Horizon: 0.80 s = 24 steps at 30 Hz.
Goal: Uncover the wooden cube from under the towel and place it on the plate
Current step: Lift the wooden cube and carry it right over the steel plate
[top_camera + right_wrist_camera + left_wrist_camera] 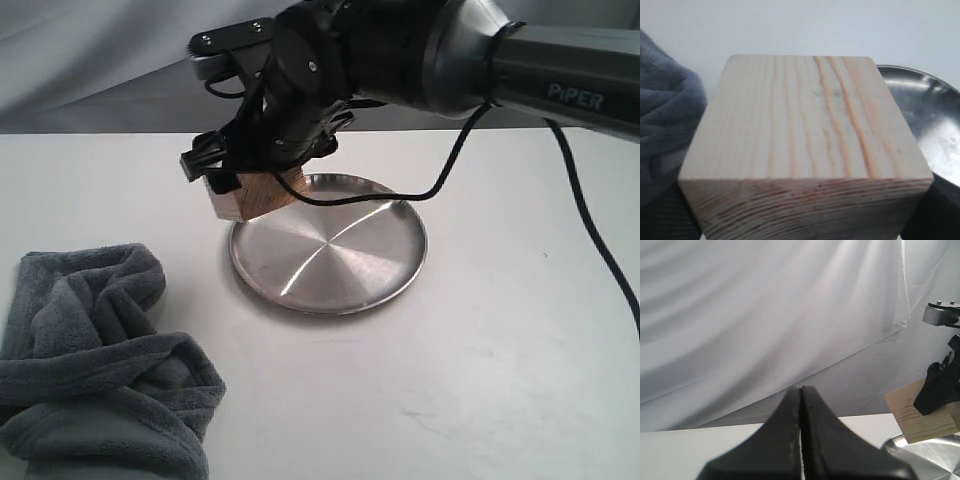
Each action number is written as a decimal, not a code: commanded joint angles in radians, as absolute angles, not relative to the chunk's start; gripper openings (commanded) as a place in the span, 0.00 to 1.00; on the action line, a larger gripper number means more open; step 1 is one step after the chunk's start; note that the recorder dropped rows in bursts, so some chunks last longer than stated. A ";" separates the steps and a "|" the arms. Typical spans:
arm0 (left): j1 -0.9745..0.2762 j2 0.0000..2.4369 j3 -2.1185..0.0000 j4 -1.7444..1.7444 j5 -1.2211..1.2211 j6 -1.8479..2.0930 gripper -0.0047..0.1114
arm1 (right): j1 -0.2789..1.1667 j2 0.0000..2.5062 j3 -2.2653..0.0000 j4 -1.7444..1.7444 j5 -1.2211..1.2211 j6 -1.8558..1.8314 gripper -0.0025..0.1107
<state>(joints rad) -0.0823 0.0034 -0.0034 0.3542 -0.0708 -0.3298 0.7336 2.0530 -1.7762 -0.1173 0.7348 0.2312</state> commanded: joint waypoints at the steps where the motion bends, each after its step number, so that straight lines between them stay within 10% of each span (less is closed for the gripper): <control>1: -0.080 0.000 0.000 0.354 -0.078 -0.335 0.04 | 0.718 2.029 -1.782 -0.338 0.734 0.427 0.03; 9: -0.080 0.000 0.000 0.354 -0.078 -0.335 0.04 | 0.718 1.971 -1.630 -0.665 0.477 0.888 0.02; 17: -0.080 0.000 0.000 0.354 -0.078 -0.335 0.04 | 0.720 1.867 -1.292 -1.742 0.408 1.949 0.02; 24: -0.080 0.000 0.000 0.354 -0.078 -0.335 0.04 | 0.724 1.919 -1.229 -1.744 0.529 2.073 0.02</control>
<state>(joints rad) -0.0823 0.0034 -0.0034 0.3542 -0.0708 -0.3298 0.7216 1.9099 -1.2372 -1.6873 0.4922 2.0378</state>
